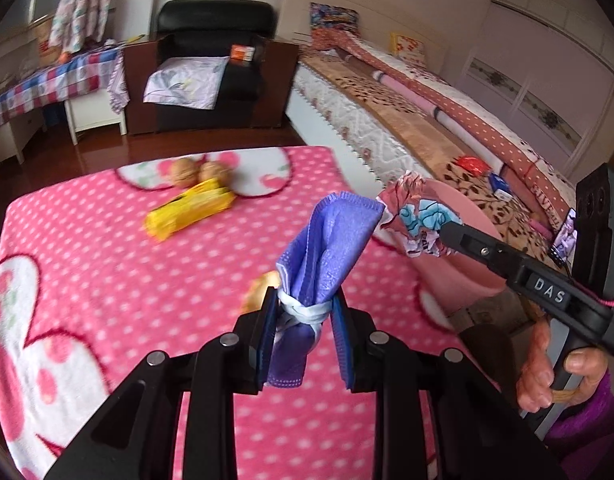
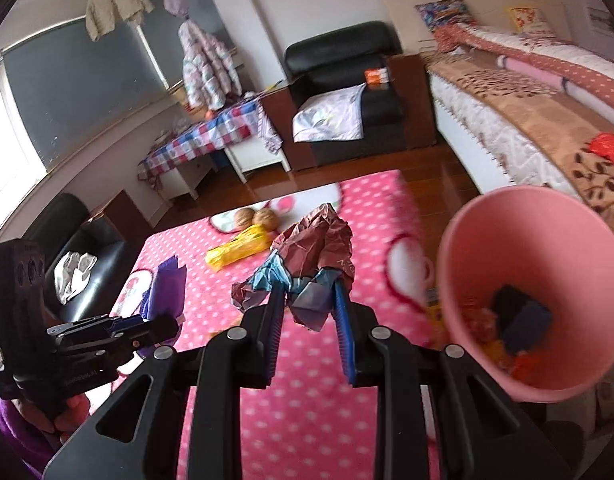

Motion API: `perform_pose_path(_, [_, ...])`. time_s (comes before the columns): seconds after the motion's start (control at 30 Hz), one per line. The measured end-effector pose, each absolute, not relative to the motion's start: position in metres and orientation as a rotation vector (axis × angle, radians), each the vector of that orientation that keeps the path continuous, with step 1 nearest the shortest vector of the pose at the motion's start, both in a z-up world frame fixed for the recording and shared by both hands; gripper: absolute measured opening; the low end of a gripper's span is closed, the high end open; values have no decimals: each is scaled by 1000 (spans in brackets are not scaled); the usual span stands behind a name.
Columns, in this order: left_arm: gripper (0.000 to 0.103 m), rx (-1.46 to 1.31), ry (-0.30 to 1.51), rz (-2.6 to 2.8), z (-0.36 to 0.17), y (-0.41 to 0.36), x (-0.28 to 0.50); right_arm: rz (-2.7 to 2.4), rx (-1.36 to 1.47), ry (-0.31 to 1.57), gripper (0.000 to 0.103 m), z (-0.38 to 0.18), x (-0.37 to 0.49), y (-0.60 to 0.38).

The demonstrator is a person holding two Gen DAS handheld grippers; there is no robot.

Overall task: Collect trash
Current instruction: 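Carry the purple cloth and foil wrapper over the pink bucket with both grippers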

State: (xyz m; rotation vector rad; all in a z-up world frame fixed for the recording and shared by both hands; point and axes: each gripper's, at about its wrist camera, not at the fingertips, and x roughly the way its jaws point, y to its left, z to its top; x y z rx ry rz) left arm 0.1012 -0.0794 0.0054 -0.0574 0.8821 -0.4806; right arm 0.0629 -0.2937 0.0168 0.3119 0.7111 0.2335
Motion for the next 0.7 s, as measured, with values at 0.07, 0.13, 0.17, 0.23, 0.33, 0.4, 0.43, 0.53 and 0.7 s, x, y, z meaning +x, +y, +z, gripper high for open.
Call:
perform_pose_path(0.07, [25, -41, 883, -499, 8, -98, 103, 207, 329, 705, 25, 15, 58, -310])
perform_pose_path(0.13, [25, -28, 887, -518, 11, -115, 106, 186, 346, 699, 25, 13, 54, -323])
perform_pose_path(0.17, [25, -21, 889, -527, 12, -124, 107, 175, 355, 696, 25, 13, 52, -330])
perform_pose_path(0.23, [25, -12, 893, -545, 14, -140, 110, 148, 375, 690, 25, 10, 48, -346])
perform_pose_path(0.33, [25, 3, 896, -572, 18, -166, 114, 109, 400, 686, 25, 7, 45, -367])
perform_pose_path(0.4, [25, 12, 893, -588, 20, -178, 115, 83, 414, 683, 25, 4, 43, -380])
perform_pose_path(0.43, [25, 16, 892, -598, 21, -187, 116, 71, 419, 682, 25, 4, 42, -384])
perform_pose_path(0.53, [25, 27, 891, -629, 25, -207, 118, 42, 430, 679, 25, 1, 40, -398])
perform_pose_path(0.7, [25, 53, 883, -658, 28, -234, 122, 7, 448, 675, 25, -4, 37, -413])
